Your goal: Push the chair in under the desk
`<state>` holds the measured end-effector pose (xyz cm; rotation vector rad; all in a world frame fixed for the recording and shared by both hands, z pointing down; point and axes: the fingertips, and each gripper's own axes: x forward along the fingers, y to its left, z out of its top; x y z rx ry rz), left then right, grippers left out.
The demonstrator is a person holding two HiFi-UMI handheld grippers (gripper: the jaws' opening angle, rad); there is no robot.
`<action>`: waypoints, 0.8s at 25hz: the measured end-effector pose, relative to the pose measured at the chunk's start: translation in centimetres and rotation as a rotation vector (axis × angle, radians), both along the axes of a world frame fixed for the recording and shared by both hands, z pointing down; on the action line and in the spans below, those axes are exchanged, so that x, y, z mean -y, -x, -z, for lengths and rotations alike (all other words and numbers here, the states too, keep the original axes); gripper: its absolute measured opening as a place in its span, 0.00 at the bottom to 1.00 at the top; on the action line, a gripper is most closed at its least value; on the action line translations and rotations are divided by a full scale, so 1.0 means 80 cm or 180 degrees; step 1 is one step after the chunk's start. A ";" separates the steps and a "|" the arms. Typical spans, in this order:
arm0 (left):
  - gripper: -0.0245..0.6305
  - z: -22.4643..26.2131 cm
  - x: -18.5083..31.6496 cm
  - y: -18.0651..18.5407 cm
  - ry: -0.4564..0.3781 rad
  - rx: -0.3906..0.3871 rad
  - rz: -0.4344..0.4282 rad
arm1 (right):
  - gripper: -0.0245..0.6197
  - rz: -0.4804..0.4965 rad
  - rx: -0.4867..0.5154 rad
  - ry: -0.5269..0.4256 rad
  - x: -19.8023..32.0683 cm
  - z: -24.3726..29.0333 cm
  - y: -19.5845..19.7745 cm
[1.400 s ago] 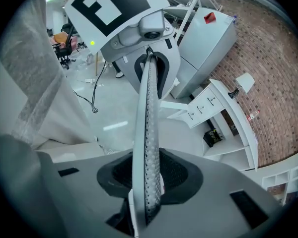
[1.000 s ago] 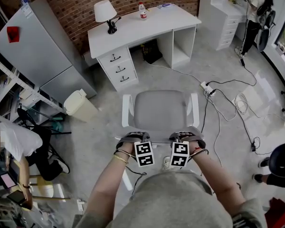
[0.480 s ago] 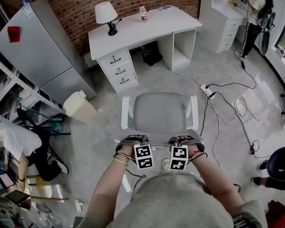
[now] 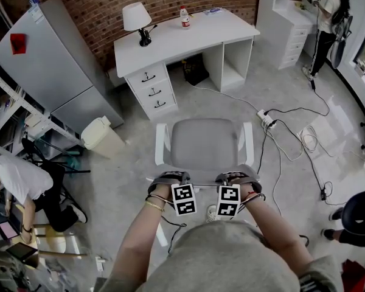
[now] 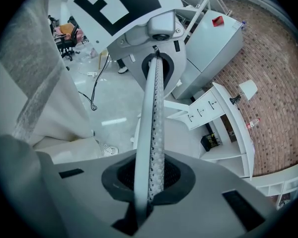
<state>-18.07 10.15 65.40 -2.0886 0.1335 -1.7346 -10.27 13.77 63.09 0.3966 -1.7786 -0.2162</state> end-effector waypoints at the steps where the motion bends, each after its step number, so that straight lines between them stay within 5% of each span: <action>1: 0.10 0.000 0.002 0.000 -0.0006 -0.0001 0.0004 | 0.07 0.0006 -0.0003 -0.0004 0.002 0.000 0.000; 20: 0.10 -0.002 0.031 -0.008 -0.0097 0.0022 0.0046 | 0.06 0.0043 0.0001 0.0000 0.028 -0.001 -0.009</action>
